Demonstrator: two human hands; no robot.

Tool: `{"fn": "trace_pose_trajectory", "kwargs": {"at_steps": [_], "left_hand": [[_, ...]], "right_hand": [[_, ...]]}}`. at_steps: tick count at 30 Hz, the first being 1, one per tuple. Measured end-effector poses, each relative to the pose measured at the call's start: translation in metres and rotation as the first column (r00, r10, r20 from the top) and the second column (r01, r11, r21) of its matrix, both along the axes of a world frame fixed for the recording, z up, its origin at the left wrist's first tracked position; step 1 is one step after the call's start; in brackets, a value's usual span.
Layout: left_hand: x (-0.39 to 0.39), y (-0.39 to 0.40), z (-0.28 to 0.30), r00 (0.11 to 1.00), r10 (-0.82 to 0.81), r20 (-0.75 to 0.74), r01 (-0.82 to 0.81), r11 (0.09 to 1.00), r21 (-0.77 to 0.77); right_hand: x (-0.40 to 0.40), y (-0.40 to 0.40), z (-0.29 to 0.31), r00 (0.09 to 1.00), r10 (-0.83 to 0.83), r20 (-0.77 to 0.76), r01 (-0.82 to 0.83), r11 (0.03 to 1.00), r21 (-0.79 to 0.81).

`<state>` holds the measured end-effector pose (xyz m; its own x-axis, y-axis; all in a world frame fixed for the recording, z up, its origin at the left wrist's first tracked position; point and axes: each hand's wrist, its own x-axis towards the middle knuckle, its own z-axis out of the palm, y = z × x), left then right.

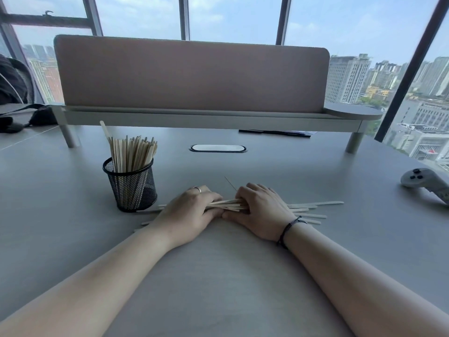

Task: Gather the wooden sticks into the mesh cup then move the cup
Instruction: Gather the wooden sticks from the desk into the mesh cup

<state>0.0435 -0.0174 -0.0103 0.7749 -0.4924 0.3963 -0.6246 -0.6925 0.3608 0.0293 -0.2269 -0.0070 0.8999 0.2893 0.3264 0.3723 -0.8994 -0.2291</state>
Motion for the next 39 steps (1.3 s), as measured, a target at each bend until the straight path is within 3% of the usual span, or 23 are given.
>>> {"fn": "trace_pose_trajectory", "kwargs": {"at_steps": [10,14,19,30,39], "left_hand": [[-0.001,0.002,0.006,0.982,0.09,0.165,-0.108,0.988,0.107],[0.0,0.003,0.007,0.954,0.051,0.294,-0.102,0.982,0.16],[0.005,0.01,0.006,0.936,0.0,0.351,-0.081,0.973,0.216],[0.01,0.03,0.013,0.94,-0.013,0.341,-0.04,0.988,0.147],[0.004,0.026,0.018,0.981,-0.008,0.192,0.012,1.0,-0.017]], "right_hand": [[0.0,-0.002,0.006,0.991,-0.017,0.135,0.017,1.0,0.003],[-0.003,-0.003,0.008,0.983,-0.076,0.165,0.075,0.997,0.012],[-0.003,-0.002,0.007,0.977,-0.135,0.162,0.126,0.99,0.068],[-0.001,-0.008,0.009,0.973,-0.207,0.097,0.205,0.978,0.034],[-0.003,-0.004,0.01,0.97,-0.2,0.138,0.206,0.978,-0.028]]}}
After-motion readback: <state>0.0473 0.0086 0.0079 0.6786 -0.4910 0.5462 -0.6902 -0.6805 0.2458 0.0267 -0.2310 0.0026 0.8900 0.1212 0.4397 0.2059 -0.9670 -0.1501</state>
